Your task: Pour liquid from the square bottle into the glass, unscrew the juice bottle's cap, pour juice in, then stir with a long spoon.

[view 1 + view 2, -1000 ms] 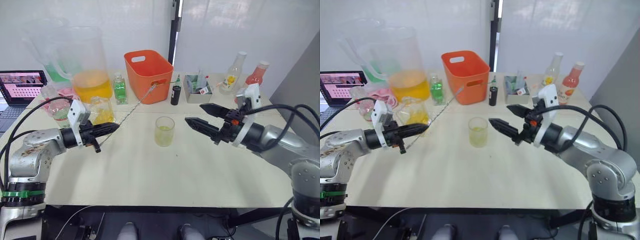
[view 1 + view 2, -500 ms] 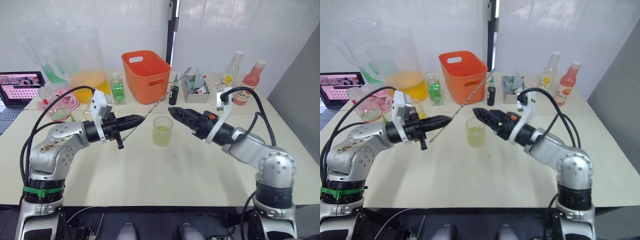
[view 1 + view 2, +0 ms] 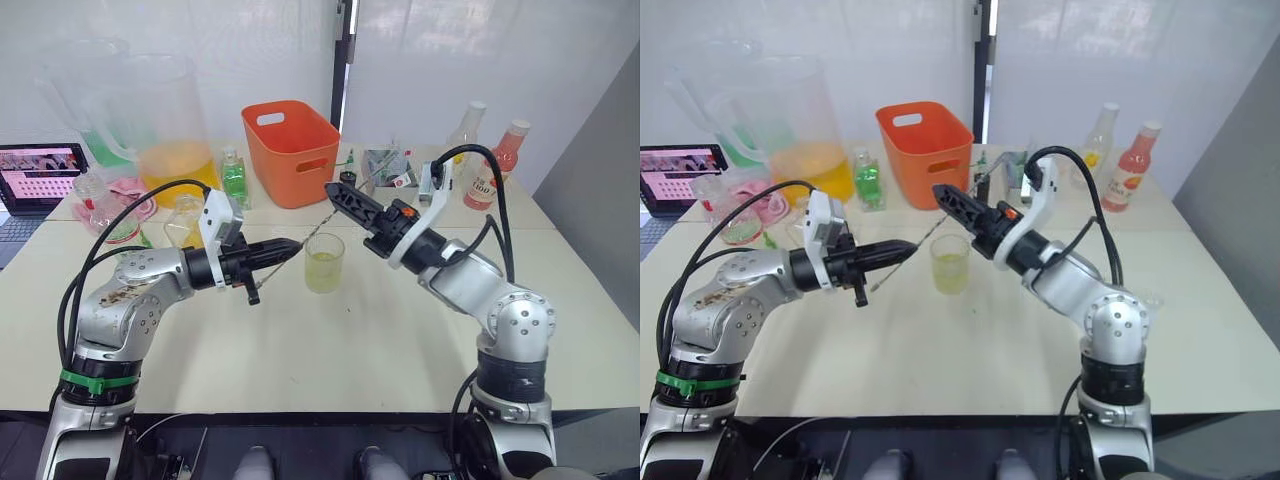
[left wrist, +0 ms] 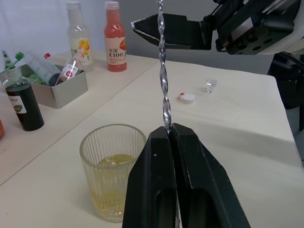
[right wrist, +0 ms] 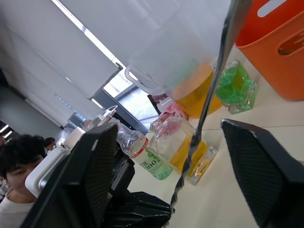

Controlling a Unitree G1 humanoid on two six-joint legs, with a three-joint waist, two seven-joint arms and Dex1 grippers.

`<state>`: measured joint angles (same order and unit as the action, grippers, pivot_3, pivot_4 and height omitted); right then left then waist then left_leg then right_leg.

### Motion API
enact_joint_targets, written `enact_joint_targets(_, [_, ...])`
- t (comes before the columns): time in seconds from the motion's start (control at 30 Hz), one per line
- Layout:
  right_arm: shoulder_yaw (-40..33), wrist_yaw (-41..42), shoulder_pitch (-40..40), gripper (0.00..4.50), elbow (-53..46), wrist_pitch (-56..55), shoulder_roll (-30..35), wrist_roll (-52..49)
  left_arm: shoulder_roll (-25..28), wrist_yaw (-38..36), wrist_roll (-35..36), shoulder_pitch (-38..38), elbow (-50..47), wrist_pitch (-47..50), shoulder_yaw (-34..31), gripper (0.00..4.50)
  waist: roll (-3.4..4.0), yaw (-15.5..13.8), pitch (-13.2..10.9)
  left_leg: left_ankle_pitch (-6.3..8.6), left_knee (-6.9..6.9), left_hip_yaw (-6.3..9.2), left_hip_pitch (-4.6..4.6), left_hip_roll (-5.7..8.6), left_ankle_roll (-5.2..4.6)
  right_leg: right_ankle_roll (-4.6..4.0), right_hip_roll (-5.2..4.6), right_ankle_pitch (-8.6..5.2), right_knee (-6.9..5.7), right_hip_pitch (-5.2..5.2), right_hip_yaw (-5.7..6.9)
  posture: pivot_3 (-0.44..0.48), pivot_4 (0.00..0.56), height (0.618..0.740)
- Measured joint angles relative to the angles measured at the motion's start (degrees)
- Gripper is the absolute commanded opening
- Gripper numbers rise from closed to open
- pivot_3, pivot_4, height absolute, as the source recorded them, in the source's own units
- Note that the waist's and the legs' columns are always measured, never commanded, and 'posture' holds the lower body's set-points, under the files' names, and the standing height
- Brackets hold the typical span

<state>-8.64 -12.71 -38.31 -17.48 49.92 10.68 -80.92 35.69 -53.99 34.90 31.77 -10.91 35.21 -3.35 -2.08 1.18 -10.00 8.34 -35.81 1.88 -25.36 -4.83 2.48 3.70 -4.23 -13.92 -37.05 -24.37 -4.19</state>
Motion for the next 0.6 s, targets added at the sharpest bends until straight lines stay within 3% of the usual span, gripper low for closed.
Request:
enact_joint_targets(0.2, [0.36, -1.08, -0.17, 0.55, 0.21, -1.53, -1.8, 0.94, -0.89, 0.46, -0.33, 0.0, 0.0, -0.08, 0.14, 0.0, 0.0, -0.06, 0.0, 0.0, 0.0, 0.0, 0.0, 0.0, 0.0, 0.0, -0.01, 0.0, 0.0, 0.0, 0.0, 0.0, 0.15, 0.703])
enact_joint_targets(0.27, [0.48, -1.44, -0.17, 0.03, 0.22, -1.72, -2.21, 0.98, -1.12, 0.48, -0.33, 0.0, 0.0, -0.08, 0.21, 0.0, 0.0, -0.04, 0.0, 0.0, 0.0, 0.0, -0.01, 0.0, 0.0, 0.0, 0.0, 0.0, 0.0, 0.0, 0.0, 0.0, 0.15, 0.703])
enact_joint_targets(0.57, [0.58, -2.59, -0.13, 0.03, 0.29, -2.23, -2.72, 1.35, -1.17, 0.67, -0.71, 0.0, -0.03, -0.17, 0.13, 0.0, 0.01, -0.01, -0.01, 0.0, 0.0, 0.0, 0.0, 0.0, 0.0, 0.0, 0.0, 0.0, 0.0, -0.01, 0.01, 0.0, 0.15, 0.703])
enact_joint_targets(0.6, [0.58, -2.59, -0.13, 0.01, 0.29, -2.23, -2.68, 1.35, -1.17, 0.62, -0.71, 0.0, -0.02, -0.16, 0.12, 0.31, 0.01, -0.01, -0.01, 0.0, 0.01, 0.0, 0.0, 0.0, 0.0, 0.0, 0.0, -0.01, 0.0, -0.01, 0.01, 0.0, 0.15, 0.703])
